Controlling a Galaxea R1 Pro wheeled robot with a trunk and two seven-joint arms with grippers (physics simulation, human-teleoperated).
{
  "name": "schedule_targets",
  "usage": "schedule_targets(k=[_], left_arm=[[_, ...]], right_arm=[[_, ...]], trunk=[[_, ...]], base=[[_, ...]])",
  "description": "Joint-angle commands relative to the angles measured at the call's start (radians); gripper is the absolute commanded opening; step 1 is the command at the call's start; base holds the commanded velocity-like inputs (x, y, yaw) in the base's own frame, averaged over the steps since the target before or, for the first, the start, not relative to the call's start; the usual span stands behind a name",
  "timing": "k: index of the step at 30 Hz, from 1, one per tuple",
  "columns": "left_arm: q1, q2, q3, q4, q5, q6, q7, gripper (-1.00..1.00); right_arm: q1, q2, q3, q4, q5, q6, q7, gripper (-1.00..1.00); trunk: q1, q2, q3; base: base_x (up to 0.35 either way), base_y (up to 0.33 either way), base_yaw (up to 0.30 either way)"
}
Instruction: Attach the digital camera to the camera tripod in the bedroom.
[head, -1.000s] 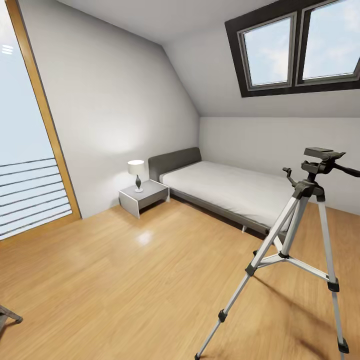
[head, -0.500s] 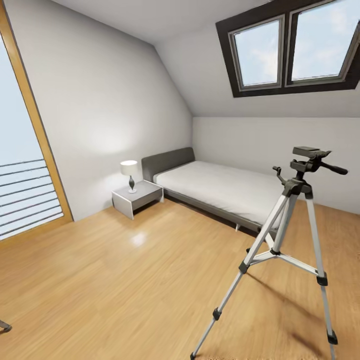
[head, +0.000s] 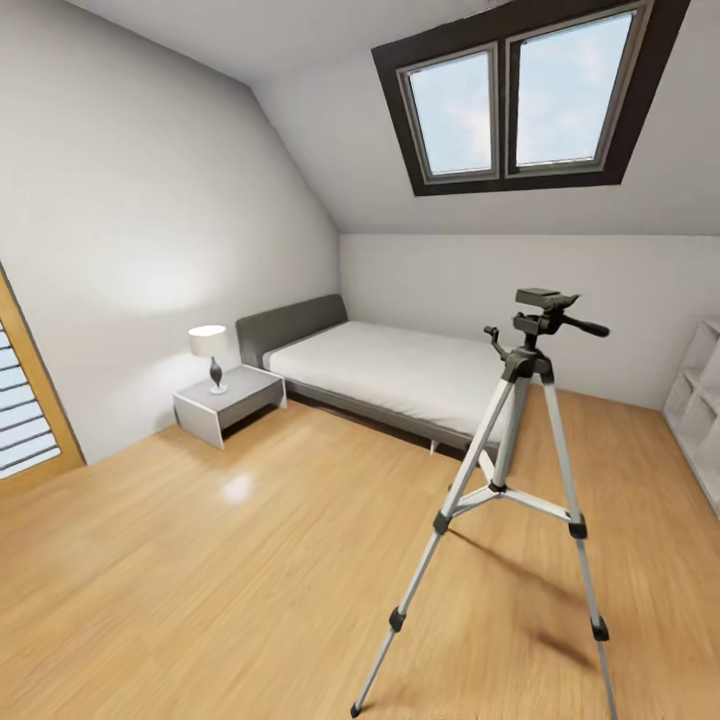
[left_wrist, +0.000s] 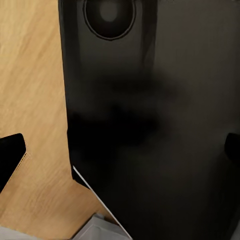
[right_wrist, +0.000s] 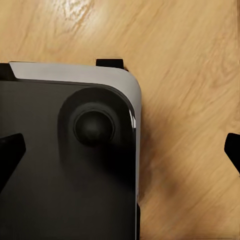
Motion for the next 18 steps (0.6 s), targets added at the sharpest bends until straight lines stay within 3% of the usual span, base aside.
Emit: schedule_targets(k=[1,12,18], left_arm=[[0.001,0.000,0.000,-0.003,0.002,0.002,-0.001,1.00],[0.001,0.001,-0.002,-0.002,0.003,0.001,-0.003,1.00],[0.001,0.015,-0.002,-0.002,0.003,0.001,-0.002,1.00]], right_arm=[[-0.001,0.000,0.000,0.001,-0.001,-0.004,0.002,1.00],[-0.001,0.000,0.000,0.004,0.000,-0.003,0.002,1.00],[-0.001,0.000,0.003,0.008,0.001,0.004,0.002,1.00]], trunk=[[0.000,0.000,-0.001],[0.000,0.000,-0.001],[0.000,0.000,-0.001]], base=[[0.000,0.000,-0.300],[0.000,0.000,-0.300],[0.000,0.000,-0.300]])
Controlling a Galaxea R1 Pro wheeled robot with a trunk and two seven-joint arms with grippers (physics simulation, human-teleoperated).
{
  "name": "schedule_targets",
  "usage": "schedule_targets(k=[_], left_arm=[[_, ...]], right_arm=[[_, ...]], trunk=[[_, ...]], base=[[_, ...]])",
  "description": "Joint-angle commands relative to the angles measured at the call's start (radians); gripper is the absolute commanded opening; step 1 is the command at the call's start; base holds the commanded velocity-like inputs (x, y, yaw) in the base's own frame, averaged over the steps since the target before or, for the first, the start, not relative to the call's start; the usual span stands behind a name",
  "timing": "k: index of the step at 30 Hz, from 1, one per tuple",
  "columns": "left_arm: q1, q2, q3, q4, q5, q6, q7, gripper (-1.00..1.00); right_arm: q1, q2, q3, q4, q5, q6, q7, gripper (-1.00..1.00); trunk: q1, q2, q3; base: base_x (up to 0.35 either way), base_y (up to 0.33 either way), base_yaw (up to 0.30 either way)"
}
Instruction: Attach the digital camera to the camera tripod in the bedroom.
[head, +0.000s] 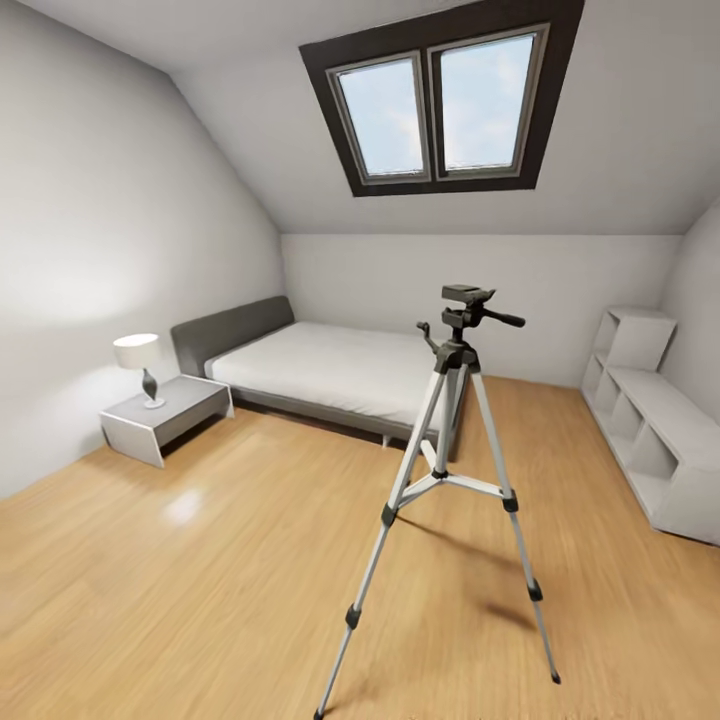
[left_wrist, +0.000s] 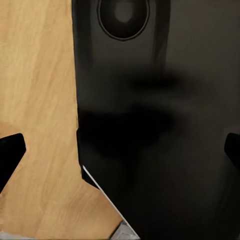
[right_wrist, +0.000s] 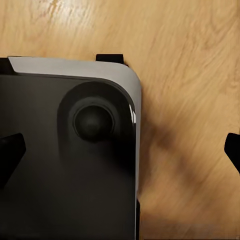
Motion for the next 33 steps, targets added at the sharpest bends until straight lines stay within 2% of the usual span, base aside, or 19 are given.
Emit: schedule_targets(k=[1,12,33], left_arm=[[0.001,0.001,0.000,-0.003,0.002,0.002,-0.001,1.00],[0.001,0.005,-0.002,0.002,0.002,0.003,-0.001,1.00],[0.001,0.005,-0.002,0.005,0.002,0.003,0.002,1.00]], right_arm=[[-0.001,0.000,0.001,0.004,0.000,-0.003,0.002,1.00],[0.002,-0.019,0.003,0.080,0.001,-0.006,-0.002,1.00],[0.005,-0.023,0.004,0.088,0.002,-0.008,-0.003,1.00]], trunk=[[0.000,0.000,-0.001],[0.000,0.000,-0.001],[0.000,0.000,-0.001]], base=[[0.000,0.000,-0.300],[0.000,0.000,-0.300],[0.000,0.000,-0.300]])
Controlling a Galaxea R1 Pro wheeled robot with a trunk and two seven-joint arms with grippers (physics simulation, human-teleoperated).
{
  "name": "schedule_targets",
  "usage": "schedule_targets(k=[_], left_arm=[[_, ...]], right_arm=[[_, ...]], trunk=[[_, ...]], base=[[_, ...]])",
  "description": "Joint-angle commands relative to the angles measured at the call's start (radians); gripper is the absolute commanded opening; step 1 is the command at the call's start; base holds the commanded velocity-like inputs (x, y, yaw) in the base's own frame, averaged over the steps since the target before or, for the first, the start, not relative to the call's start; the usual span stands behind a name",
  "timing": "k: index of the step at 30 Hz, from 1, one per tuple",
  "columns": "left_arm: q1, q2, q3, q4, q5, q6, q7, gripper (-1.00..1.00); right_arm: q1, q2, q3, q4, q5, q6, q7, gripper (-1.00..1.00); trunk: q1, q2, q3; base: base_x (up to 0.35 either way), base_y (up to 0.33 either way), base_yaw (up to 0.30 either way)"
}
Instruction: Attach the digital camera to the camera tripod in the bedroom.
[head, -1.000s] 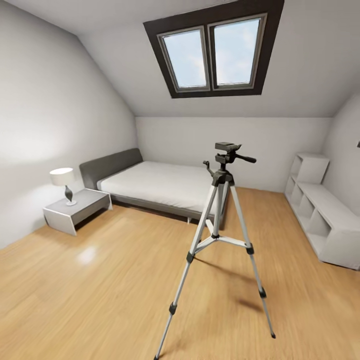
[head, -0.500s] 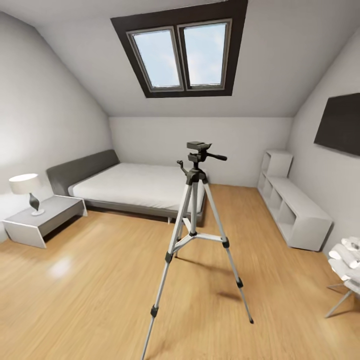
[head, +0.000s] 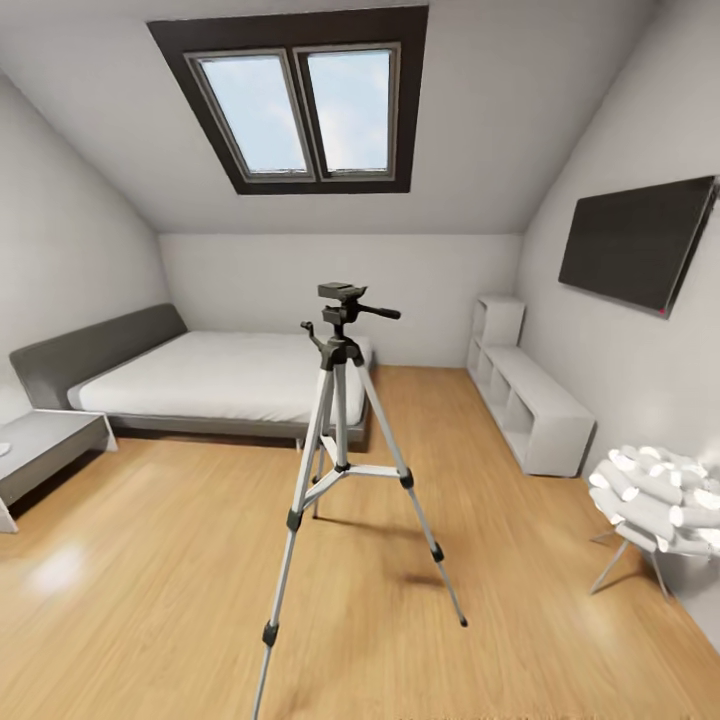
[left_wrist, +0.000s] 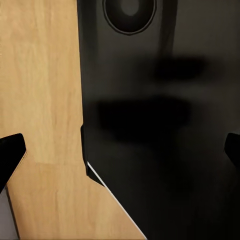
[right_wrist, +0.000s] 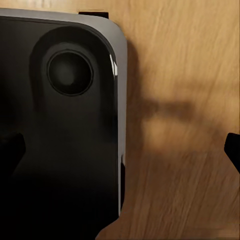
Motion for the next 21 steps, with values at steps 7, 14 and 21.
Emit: schedule_targets(k=[7,14,21], left_arm=[[0.001,0.000,0.000,-0.002,0.002,0.002,0.000,1.00],[0.001,0.000,0.000,-0.002,0.002,0.002,0.000,1.00],[0.001,0.001,0.001,-0.002,0.002,0.002,0.000,1.00]], right_arm=[[-0.002,0.000,0.001,0.005,0.000,-0.008,0.001,1.00],[-0.002,0.000,0.001,0.005,0.000,-0.008,0.001,1.00],[-0.002,0.000,0.001,0.005,0.000,-0.008,0.001,1.00]], trunk=[[0.000,0.000,-0.001],[0.000,0.000,-0.001],[0.000,0.000,-0.001]], base=[[0.000,0.000,-0.300],[0.000,0.000,-0.300],[0.000,0.000,-0.300]])
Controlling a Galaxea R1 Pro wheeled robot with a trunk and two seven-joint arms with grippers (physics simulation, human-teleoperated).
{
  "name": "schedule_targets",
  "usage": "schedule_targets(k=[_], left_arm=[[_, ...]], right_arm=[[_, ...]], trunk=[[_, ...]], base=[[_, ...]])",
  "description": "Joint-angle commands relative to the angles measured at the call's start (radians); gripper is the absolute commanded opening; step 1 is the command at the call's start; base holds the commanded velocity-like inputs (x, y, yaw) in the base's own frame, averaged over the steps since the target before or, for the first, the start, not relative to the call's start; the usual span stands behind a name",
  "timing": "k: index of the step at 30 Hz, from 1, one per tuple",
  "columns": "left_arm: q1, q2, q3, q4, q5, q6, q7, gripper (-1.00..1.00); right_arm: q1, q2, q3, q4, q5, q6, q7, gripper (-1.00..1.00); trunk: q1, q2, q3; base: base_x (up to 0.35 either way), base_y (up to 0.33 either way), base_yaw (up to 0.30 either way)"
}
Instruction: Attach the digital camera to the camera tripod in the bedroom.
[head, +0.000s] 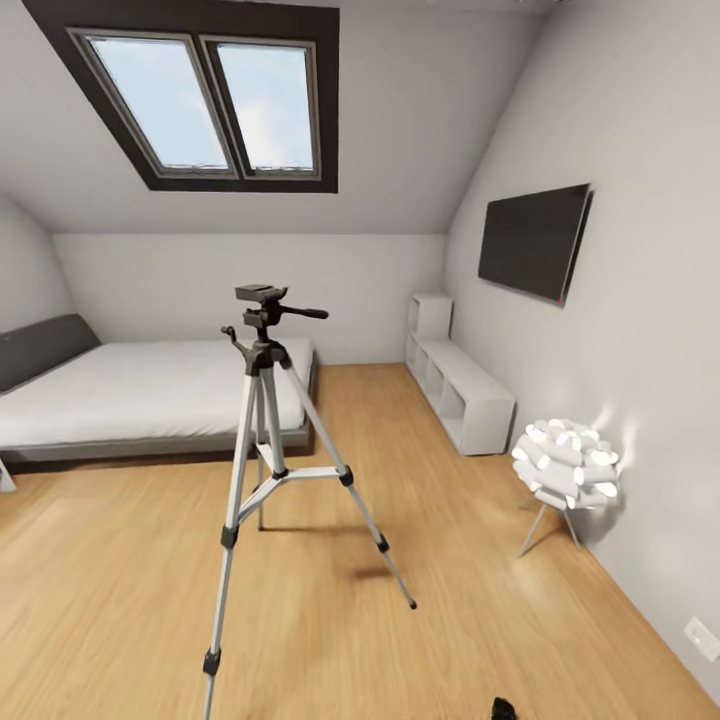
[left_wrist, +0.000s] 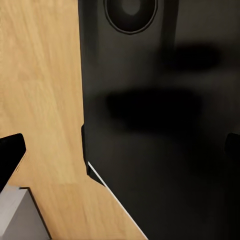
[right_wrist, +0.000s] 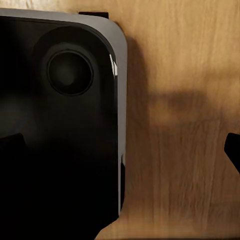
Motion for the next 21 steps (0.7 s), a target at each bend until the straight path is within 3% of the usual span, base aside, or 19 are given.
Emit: schedule_targets(k=[1,21], left_arm=[[0.001,0.000,0.000,-0.002,0.002,0.002,0.000,1.00],[0.001,0.001,0.000,-0.002,0.003,0.002,0.001,1.00]], right_arm=[[-0.002,0.000,0.001,0.005,0.000,-0.008,0.001,1.00],[-0.002,0.000,0.001,0.005,0.000,-0.009,0.001,1.00]], trunk=[[0.000,0.000,-0.001],[0.000,0.000,-0.001]], base=[[0.000,0.000,-0.300],[0.000,0.000,-0.300]])
